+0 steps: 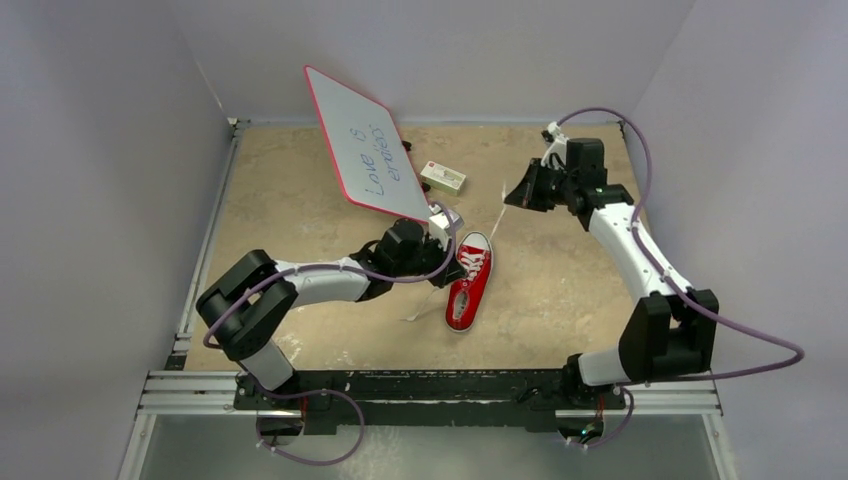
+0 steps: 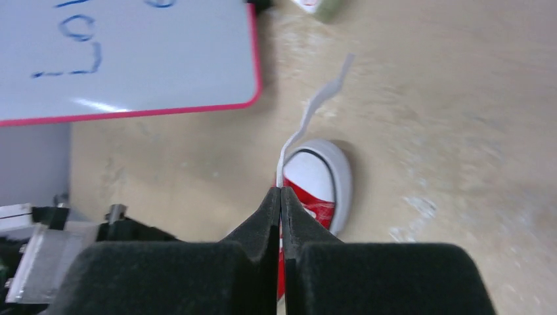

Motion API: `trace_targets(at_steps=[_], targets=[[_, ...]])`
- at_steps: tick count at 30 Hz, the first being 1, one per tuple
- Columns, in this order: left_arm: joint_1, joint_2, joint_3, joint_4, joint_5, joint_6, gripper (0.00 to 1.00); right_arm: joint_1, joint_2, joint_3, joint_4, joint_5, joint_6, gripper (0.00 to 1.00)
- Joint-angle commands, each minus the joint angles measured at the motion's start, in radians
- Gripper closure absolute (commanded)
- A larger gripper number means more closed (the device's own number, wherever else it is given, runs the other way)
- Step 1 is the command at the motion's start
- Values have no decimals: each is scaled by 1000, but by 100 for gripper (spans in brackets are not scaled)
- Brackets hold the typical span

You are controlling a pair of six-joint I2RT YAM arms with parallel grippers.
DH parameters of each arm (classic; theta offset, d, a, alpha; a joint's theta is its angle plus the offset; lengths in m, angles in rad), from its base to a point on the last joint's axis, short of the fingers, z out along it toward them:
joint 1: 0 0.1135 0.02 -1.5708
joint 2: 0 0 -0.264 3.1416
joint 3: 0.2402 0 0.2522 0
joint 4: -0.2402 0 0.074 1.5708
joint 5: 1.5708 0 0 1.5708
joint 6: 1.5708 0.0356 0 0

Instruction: Tie the shoes

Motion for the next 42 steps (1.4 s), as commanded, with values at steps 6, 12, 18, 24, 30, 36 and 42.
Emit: trace_targets(at_steps=[6, 12, 18, 24, 30, 36, 42], targets=[[-6, 15, 55, 107, 67, 158, 100, 86, 201, 93, 169, -502, 16, 100], [-33, -9, 23, 81, 89, 255, 99, 182, 314, 112, 202, -634, 62, 100], [-57, -21, 9, 66, 106, 389, 99, 290, 403, 167, 82, -666, 13, 100], [-70, -25, 16, -16, 85, 518, 99, 380, 481, 208, -24, -715, -38, 100], [-86, -26, -27, -11, 70, 523, 99, 468, 522, 174, 10, -751, 1, 100], [-96, -46, -85, 91, 65, 443, 99, 472, 511, 106, 61, -793, 57, 78], [-100, -48, -85, 107, 70, 402, 99, 402, 433, 125, 36, -664, 110, 44]])
